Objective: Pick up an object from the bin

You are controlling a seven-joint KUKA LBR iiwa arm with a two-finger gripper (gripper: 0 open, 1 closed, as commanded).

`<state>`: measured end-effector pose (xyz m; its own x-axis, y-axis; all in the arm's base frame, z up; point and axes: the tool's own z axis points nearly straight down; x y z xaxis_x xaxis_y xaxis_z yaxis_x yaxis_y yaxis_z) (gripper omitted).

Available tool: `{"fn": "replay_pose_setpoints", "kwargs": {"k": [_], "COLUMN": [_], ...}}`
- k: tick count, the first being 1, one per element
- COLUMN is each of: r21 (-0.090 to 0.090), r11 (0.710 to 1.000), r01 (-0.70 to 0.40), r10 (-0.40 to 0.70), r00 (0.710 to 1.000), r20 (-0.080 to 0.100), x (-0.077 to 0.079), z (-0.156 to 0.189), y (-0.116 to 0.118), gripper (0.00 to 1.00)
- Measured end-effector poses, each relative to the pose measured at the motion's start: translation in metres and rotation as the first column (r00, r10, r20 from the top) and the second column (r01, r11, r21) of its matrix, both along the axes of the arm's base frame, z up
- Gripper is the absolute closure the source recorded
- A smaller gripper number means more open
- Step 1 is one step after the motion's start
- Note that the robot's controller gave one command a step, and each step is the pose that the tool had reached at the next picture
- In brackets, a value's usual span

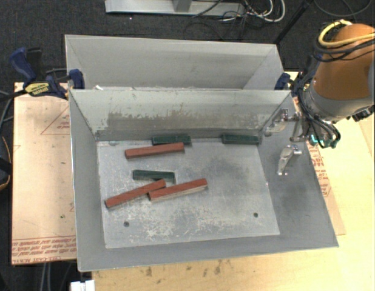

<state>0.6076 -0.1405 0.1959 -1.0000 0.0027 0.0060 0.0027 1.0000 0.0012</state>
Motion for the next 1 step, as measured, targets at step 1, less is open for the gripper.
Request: {"fn": "replay_pose_setpoints", "kwargs": {"k": [1], "r21": [-0.001], "r11": [1.000], "r01": [-0.002], "r10": [0.002], "r00": [1.000], "r20": [0.008], "x": [0.0018], "z": [0.0045], "y": [0.0005], "gripper": [0.00]}}
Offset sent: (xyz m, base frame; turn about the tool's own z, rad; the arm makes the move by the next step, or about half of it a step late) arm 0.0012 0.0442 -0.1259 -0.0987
